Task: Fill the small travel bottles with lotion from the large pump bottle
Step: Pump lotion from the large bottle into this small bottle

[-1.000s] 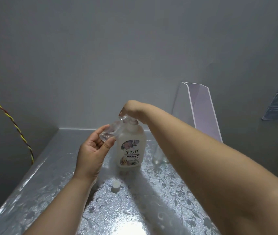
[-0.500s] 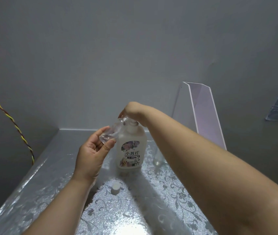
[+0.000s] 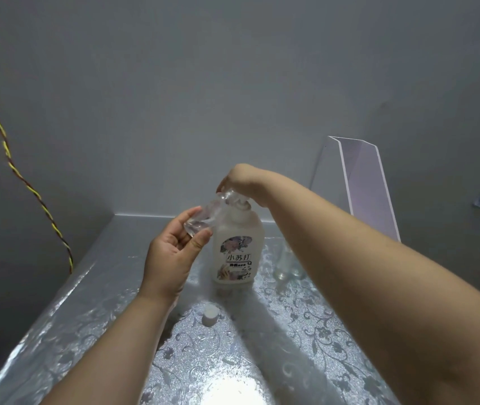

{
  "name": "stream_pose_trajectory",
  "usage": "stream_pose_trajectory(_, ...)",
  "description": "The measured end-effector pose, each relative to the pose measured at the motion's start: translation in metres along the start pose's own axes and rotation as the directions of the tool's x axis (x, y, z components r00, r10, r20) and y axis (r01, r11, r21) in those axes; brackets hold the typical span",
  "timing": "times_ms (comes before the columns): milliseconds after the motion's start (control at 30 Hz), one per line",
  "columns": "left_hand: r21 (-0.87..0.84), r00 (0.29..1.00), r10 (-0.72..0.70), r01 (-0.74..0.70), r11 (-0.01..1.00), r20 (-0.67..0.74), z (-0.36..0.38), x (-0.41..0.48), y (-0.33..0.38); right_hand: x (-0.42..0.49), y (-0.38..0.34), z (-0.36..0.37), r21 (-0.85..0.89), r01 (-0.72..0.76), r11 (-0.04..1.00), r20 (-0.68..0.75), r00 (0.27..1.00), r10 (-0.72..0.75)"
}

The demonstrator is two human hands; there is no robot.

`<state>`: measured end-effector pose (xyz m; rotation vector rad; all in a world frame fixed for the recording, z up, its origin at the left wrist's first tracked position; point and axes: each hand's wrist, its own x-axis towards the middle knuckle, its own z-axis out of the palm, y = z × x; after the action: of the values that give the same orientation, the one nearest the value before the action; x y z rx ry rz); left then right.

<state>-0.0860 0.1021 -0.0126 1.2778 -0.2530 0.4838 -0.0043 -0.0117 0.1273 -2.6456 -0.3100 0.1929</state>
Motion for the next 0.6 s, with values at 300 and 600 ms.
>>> stream_pose_trajectory(300,-0.009,1.0,-0.003,0.003,1.0,-0.004,0.0,0.0,0.0,-0.002,0.001,0.001,-0.015,0.022,1.0,-0.025,0.999,-0.022)
stream_pose_trajectory(600,-0.001,1.0,0.008,-0.008,1.0,-0.006,-0.002,0.003,0.001,-0.009,-0.004,-0.007,-0.013,0.056,0.998,-0.008,0.998,-0.056)
